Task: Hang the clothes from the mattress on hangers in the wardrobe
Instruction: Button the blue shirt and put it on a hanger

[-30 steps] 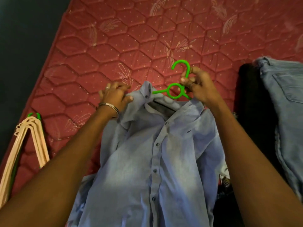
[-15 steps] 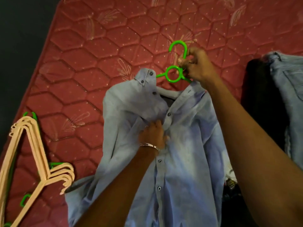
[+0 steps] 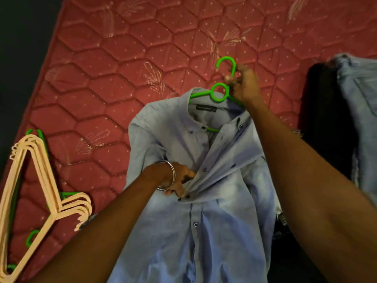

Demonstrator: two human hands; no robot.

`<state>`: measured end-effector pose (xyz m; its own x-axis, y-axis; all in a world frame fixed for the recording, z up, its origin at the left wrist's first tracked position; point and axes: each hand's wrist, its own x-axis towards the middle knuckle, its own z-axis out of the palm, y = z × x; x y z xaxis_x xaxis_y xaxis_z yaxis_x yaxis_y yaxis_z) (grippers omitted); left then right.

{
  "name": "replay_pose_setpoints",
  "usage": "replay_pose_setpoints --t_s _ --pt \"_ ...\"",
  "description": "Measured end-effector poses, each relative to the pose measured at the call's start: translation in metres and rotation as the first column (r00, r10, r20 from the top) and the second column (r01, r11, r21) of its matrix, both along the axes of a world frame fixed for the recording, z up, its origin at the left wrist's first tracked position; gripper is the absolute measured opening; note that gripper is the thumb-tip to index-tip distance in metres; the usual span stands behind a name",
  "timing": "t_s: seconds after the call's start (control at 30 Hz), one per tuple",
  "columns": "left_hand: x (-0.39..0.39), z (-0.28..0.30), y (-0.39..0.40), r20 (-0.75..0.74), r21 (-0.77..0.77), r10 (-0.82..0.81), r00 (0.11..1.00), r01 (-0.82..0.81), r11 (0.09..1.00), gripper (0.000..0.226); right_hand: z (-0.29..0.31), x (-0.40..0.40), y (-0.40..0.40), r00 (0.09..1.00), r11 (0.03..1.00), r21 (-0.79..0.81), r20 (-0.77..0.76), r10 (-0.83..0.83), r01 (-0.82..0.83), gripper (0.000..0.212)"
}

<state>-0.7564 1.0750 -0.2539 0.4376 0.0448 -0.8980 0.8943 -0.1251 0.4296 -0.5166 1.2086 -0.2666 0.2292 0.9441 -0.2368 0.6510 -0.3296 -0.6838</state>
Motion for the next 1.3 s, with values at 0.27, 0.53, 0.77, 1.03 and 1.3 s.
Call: replay_pose_setpoints --t_s 0.27,0.53,0.77,1.03,1.3 --pt "0.015 0.009 0.024 0.019 0.127 0.158 0.987 -0.159 0.979 0.047 0.006 -0.002 -0.014 0.977 0.962 0.201 0.063 -0.202 0.186 0.036" --pt "0.034 -0.017 0.047 0.45 0.52 0.471 0.758 -0.652 0.552 0.011 -0.006 -0.063 -0.15 0.982 0.983 -0.02 -0.027 -0.186 0.185 0.025" --pt "0.045 -0.049 -0.025 0.434 0.487 0.673 0.599 -0.784 0.384 0.012 -0.044 -0.08 -0.219 0.968 0.941 -0.243 0.136 -0.209 0.237 0.035" --pt "0.06 -0.055 -0.016 0.559 0.529 0.678 0.476 -0.835 0.15 0.02 -0.04 -0.087 -0.185 0.944 0.961 -0.205 0.309 -0.118 0.187 0.049" --pt "0.067 -0.071 -0.004 0.476 0.612 0.646 0.597 -0.752 0.244 0.014 -0.048 -0.073 -0.185 0.912 0.904 -0.122 0.06 -0.406 0.411 0.014"
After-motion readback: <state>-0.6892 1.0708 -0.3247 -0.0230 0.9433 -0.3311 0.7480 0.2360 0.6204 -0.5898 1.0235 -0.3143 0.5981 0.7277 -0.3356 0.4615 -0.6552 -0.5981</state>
